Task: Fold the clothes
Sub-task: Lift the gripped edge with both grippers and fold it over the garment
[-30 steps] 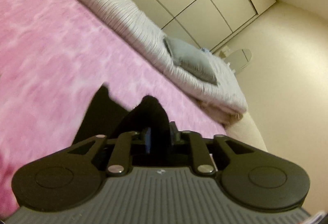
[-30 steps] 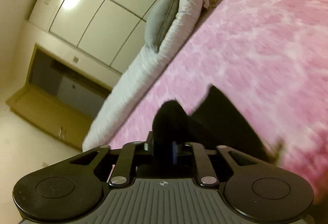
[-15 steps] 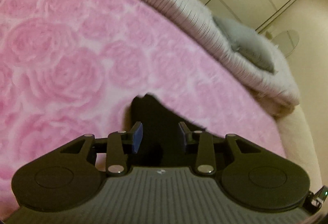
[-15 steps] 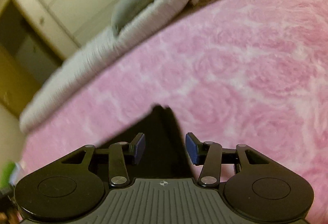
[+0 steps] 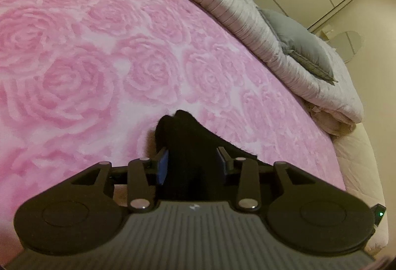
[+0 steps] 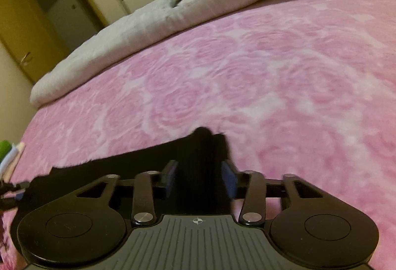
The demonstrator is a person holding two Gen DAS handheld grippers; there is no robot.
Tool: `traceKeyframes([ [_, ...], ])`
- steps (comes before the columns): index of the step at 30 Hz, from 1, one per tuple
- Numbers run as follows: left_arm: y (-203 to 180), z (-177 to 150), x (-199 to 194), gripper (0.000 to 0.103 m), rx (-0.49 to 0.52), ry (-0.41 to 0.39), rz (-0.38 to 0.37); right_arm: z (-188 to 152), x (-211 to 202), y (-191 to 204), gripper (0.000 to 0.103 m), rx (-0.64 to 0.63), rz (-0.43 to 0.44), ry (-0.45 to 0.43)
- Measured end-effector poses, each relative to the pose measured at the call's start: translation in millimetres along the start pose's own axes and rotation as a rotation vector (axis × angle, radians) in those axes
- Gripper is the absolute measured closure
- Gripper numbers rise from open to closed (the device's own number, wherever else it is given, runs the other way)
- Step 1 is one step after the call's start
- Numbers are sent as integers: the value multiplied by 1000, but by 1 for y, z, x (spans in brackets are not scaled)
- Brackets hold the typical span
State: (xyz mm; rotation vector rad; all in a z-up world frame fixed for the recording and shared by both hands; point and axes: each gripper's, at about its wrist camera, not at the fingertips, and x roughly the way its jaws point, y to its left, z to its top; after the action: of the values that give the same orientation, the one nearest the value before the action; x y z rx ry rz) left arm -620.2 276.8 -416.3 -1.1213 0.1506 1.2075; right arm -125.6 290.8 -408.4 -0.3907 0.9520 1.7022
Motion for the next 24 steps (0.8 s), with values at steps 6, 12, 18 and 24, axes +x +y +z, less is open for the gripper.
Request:
traceKeyframes([
  [6,-18,-3,1,96,177,-35,13,-11,-6,11,96,-105,-3,-66],
  [12,-30,13,10,96,236,-88,1,-8,-38,14,96,-101,-6,-209],
  [18,-18,17,53,93,243,-14,66,-8,-5,1,96,-42,-89,-116],
  [24,5,10,13,81,92,-47,61,-15,-23,-8,55,112,-146,-101],
])
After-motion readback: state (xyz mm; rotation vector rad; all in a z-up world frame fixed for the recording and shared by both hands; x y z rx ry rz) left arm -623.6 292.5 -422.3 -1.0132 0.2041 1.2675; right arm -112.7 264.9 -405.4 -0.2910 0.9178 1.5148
